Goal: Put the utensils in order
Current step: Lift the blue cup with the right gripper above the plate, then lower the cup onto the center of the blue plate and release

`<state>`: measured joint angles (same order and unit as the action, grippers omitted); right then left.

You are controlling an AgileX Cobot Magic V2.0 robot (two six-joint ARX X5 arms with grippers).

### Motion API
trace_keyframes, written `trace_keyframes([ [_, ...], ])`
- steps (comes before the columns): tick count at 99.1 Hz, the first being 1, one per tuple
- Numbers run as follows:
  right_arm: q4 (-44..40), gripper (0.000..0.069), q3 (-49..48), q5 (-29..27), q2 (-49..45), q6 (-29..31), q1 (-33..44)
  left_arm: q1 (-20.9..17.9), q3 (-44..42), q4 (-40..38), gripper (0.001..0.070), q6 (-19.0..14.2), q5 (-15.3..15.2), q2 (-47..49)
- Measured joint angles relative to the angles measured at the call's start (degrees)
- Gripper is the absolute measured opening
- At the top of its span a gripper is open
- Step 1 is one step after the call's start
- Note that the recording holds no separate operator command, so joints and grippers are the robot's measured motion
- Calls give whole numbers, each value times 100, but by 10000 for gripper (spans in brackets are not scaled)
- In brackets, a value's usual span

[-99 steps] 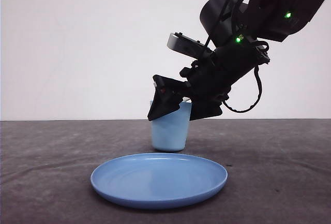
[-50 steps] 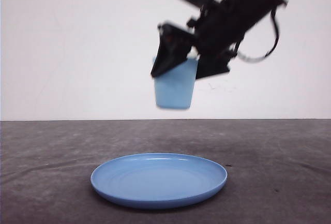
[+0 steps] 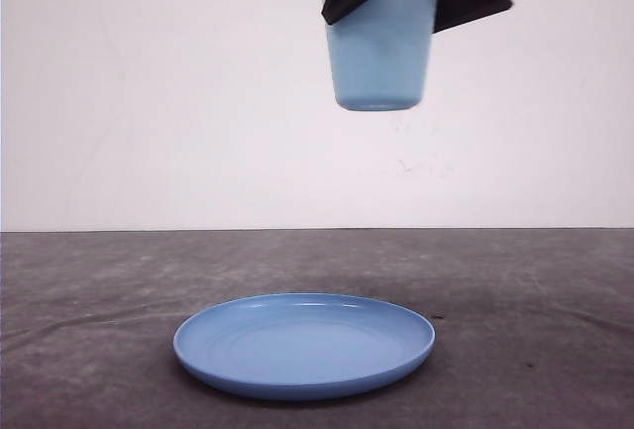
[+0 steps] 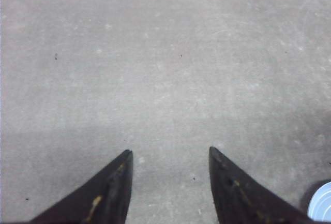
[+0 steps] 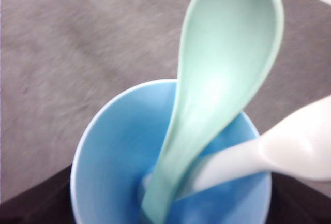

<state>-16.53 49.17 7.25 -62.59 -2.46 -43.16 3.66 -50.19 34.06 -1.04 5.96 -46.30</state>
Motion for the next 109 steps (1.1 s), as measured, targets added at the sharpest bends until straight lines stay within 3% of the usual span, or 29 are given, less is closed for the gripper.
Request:
trace_keyframes([
  [21, 107, 499, -905, -146, 400, 122, -487, 0, 0, -2, 276, 0, 0, 0],
  [41, 1005, 499, -1491, -146, 140, 144, -636, 0, 0, 0, 276, 2, 0, 0],
  [71, 2260, 499, -1543, -131, -758, 146, -634, 0, 0, -2, 276, 0, 0, 0],
  [109, 2964, 499, -1543, -120, -1648, 144, -673, 0, 0, 0, 276, 0, 0, 0],
])
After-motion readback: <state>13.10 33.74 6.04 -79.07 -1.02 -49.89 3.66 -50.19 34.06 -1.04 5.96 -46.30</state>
